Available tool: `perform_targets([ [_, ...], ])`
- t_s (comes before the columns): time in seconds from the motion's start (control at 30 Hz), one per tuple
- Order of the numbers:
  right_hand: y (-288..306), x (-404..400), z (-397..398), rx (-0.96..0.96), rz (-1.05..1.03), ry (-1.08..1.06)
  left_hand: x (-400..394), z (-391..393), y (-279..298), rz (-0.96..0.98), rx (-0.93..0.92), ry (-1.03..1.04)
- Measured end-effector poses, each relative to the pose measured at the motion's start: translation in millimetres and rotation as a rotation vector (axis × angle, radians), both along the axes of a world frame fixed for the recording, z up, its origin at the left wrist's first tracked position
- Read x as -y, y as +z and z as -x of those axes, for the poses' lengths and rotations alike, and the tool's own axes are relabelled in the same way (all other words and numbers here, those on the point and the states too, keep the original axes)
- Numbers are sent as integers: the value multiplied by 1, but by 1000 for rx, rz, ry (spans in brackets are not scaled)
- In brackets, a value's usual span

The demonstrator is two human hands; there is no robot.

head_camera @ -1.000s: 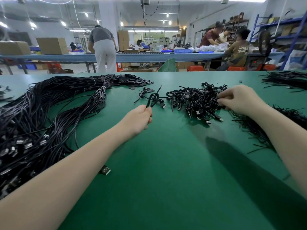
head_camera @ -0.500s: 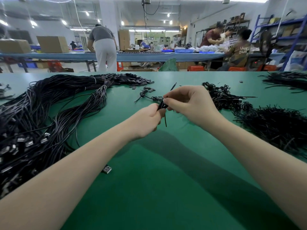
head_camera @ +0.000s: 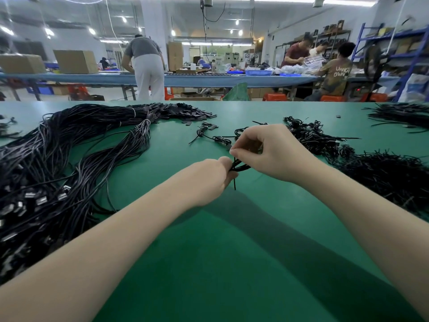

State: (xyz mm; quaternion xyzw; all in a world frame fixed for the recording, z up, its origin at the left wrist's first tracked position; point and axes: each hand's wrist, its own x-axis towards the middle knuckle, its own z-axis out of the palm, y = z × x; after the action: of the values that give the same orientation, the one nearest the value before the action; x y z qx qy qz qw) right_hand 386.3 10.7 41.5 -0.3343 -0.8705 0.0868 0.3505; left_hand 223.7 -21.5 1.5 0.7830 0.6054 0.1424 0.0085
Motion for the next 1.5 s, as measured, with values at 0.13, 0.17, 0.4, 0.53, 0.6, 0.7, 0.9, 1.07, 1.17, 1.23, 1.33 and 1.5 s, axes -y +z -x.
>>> perform_targets([
  [0.13,1,0,-2,-46,60,9,0,-3,-2,66,105,-6],
  [0.17,1,0,-1,-46,80,17,1,-3,-3,54,65,5],
  [0.4,4,-19,-31,-117,707,150,8,-1,4,-470,-347,-289],
  [0.53,-22,-20,-31,-467,1241,358,8,-3,-1,-328,163,-355],
  [0.6,-28,-17,-19,-595,1305,409,5,-9,-7,-223,579,-294],
  [0.7,-30,-13,5,-778,1243,343,-2,-17,-13,-112,1074,-143],
  [0.9,-39,-7,25,-1008,1134,187,-12,-17,-15,-75,1223,39],
  [1.07,-38,-4,22,-970,1181,182,-10,-12,-15,-50,1212,38],
  [1.17,-39,-5,17,-850,1159,166,-8,-8,-16,-1,1215,2],
  [1.23,-37,-6,14,-765,1138,139,-7,-7,-16,18,1198,-27],
  [1.33,-36,-8,10,-577,979,90,-8,-8,-17,16,1144,-45],
  [1.5,-33,-9,10,-544,898,102,-8,-5,-18,7,1093,-54],
])
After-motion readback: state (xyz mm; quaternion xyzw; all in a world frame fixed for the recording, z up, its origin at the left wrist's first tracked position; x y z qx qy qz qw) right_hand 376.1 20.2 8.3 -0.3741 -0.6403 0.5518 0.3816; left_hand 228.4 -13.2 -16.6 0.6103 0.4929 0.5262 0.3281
